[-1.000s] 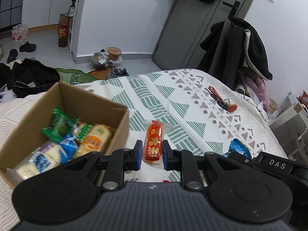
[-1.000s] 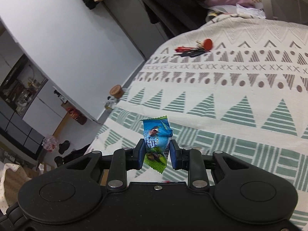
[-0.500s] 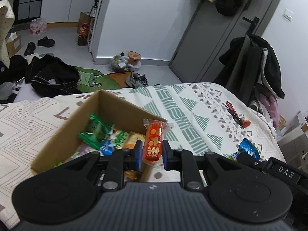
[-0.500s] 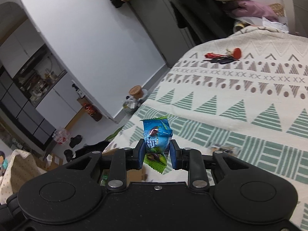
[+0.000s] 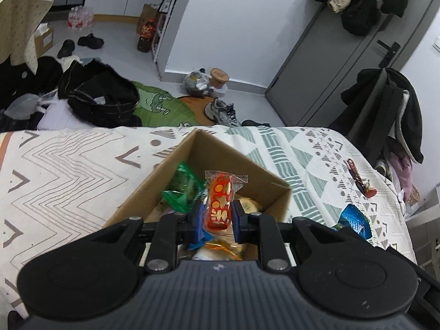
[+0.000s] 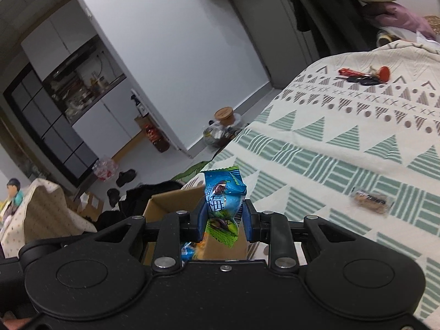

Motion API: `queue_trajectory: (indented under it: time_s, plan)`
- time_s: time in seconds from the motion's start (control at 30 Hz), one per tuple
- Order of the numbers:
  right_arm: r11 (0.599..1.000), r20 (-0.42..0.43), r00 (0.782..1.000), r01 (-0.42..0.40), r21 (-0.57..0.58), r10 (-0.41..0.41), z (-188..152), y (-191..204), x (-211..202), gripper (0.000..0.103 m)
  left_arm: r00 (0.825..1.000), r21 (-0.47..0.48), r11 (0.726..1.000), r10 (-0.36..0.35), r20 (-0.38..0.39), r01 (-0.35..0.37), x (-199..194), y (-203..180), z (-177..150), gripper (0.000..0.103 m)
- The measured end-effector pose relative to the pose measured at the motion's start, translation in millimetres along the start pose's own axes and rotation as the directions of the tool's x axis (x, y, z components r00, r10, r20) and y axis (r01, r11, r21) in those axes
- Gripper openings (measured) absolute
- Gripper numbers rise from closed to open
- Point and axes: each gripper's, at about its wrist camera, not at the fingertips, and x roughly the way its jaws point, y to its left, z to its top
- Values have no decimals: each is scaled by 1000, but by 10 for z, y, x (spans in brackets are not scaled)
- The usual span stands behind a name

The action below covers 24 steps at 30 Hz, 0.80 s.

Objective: Organize snacks
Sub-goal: 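Carry the orange wafer pack and blue candy into the box and open both grippers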

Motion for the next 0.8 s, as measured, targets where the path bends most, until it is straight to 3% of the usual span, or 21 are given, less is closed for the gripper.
queue_trajectory:
  time_s: [0.2,0.37,0.6,0.8]
  plan:
    - [999,-25,1000,-17,-35,16,-73,175,123,26,1000,-32,999,12,-25,-13,105,144,26,21]
    - [997,-59,998,-43,-66,39,-142,327,191,26,999,-53,999,7,-46,-9,134,193,66,29]
    - [995,-97,994,-65,-80,58,-203,392,146,26,998,-66,997,33,-51,-37,32,254,39,52]
    - [992,-118,990,-93,-90,82,-255,444,74,26,998,-79,995,56,-33,-59,-113,279,4,61]
